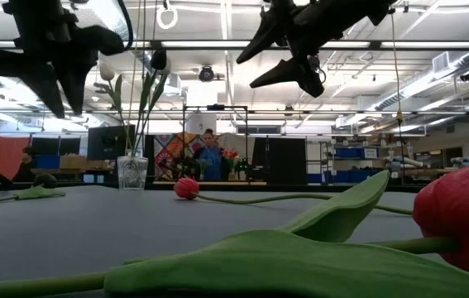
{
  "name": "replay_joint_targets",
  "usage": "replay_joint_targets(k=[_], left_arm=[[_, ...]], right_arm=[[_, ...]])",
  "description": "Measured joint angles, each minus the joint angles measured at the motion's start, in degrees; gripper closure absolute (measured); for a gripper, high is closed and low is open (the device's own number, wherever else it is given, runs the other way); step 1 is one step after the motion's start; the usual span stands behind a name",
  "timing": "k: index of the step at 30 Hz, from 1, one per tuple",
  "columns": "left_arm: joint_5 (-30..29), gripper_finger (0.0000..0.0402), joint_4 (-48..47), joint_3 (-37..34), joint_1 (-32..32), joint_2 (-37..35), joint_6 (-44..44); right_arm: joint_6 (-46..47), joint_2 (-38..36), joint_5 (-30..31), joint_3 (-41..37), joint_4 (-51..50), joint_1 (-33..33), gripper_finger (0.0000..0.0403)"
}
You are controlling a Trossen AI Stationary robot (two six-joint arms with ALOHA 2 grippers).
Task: Sort flowers into vase by color
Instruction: Put the black tulip into the transparent flower vase
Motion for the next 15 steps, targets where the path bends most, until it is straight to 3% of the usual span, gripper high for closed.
replay_joint_targets(k=[6,15], left_arm=[[5.4,0.0263,-1.4,0.0,0.5,4.6,-2.9],[8.9,0.0198,-3.3,0.0,3.6,6.0,-1.1]], right_arm=[[0.4,0.0,-1.8,0.0,-1.7,0.7,0.0191],[2.0,0.0,-3.1,-0.7,-6.5,0.5,0.0169]])
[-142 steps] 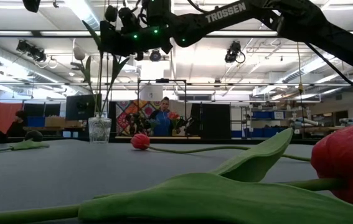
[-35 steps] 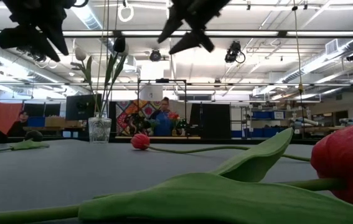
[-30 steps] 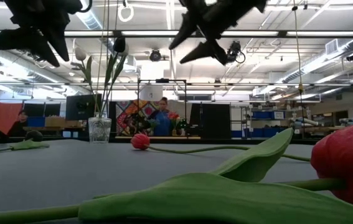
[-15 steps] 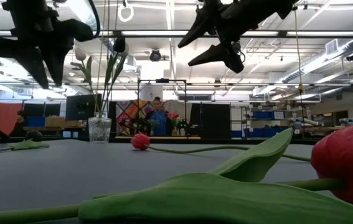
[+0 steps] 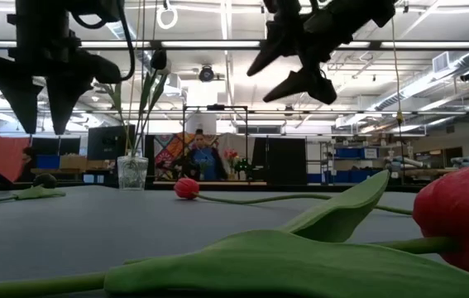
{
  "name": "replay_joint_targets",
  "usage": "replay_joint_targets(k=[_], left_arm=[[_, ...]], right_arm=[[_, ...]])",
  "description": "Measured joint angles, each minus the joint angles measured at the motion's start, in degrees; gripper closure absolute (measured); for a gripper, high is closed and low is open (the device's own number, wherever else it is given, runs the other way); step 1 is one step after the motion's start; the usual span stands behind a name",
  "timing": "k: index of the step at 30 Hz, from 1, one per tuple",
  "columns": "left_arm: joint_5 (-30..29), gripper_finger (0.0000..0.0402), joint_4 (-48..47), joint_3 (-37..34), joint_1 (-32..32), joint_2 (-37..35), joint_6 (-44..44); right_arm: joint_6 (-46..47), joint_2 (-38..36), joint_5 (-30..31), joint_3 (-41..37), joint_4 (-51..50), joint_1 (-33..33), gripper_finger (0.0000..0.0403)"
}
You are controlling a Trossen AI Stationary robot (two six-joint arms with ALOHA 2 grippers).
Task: Sort flowers into vase by color
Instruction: Put the black tulip into the transparent flower vase
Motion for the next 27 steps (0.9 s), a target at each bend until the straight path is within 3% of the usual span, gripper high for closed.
replay_joint_targets(k=[5,14,22,27], left_arm=[[-0.2,0.0185,0.8,-0.8,2.7,0.0,3.7],[5.9,0.0184,13.8,-13.0,5.8,0.1,4.3],[8.2,0.0186,15.8,-17.9,7.2,0.1,5.7],[8.8,0.0213,24.3,-20.9,7.0,0.1,5.9]], right_arm=[[4.9,0.0,-0.6,-4.3,2.6,0.2,0.0168],[12.8,0.1,-1.9,-11.7,18.6,1.6,0.0167],[13.3,0.1,-0.6,-11.9,19.2,1.6,0.0167],[14.7,0.1,-0.6,-11.9,19.2,1.5,0.0168]])
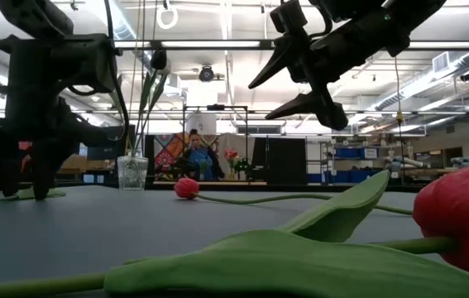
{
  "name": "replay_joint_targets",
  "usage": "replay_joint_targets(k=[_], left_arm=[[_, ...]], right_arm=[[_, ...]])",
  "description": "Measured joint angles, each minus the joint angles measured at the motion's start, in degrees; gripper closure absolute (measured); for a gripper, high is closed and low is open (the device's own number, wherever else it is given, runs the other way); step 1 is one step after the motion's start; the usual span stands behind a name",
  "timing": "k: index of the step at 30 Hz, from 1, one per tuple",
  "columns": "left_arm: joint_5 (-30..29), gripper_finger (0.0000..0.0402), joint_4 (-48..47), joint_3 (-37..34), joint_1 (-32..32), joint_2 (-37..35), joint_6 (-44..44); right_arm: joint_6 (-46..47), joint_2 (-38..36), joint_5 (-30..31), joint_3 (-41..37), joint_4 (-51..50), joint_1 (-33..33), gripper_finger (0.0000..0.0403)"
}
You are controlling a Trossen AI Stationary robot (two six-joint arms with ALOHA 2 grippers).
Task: Sort flowers into vase by color
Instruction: Put the black tulip into the transparent flower vase
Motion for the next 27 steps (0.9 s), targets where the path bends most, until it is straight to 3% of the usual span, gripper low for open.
replay_joint_targets(k=[9,17,21,27], left_arm=[[0.4,0.0284,0.4,-0.6,0.0,-0.1,1.8],[-0.6,0.0387,2.3,-0.7,0.0,0.2,4.2],[-1.9,0.0393,4.8,1.8,-0.2,-0.4,5.2],[-11.0,0.0394,13.2,8.6,-1.8,-3.2,13.8]], right_arm=[[0.5,0.0,-1.6,0.0,-0.1,-0.7,0.0175],[0.6,0.0,-1.4,0.0,0.6,-1.4,0.0185],[-1.2,0.0,-1.4,0.0,5.8,-1.4,0.0185],[-5.2,0.0,-1.3,0.0,14.3,-1.3,0.0184]])
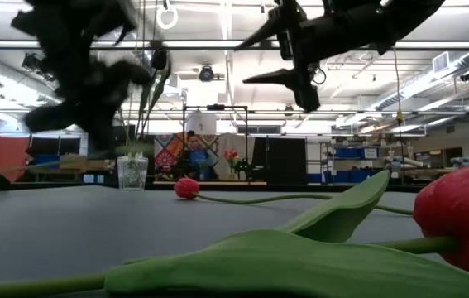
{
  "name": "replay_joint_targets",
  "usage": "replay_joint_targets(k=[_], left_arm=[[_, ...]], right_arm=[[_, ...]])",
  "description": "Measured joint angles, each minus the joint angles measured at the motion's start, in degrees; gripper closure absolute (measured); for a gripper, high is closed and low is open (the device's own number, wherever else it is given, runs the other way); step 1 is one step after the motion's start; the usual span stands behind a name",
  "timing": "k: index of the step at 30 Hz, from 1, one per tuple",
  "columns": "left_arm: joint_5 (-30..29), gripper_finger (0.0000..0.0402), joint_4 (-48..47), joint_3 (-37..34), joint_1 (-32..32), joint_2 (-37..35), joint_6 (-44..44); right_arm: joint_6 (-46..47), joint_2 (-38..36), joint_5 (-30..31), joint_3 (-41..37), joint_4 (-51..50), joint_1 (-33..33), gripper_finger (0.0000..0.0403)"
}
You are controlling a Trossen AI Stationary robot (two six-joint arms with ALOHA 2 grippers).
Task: Sort flowers into vase by color
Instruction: Put the black tulip into the transparent flower vase
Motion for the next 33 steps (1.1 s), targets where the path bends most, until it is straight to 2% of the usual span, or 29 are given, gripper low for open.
replay_joint_targets(k=[3,5,10,19,23,33], left_arm=[[-4.2,0.0394,6.2,2.0,-0.2,-1.1,5.8],[-6.3,0.0394,14.0,2.2,-0.5,-1.0,11.6],[-7.4,0.0395,28.0,2.3,-1.7,-0.7,24.1],[-7.6,0.0395,40.0,2.3,-3.4,-0.6,35.3],[-7.4,0.0395,44.3,2.3,-4.5,-0.6,40.5],[-5.8,0.0395,46.0,2.3,-5.1,-0.6,44.5]], right_arm=[[-1.5,0.0,0.2,0.0,2.2,0.1,0.0177],[-3.2,0.0,0.4,0.0,4.1,0.3,0.0172],[-6.4,0.0,0.5,0.0,7.4,0.4,0.0166],[-13.7,0.0,1.5,0.0,10.0,0.4,0.0168],[-17.3,0.0,-0.3,0.6,10.2,-0.3,0.017],[-25.8,1.2,-4.2,6.5,7.7,-1.0,0.0206]])
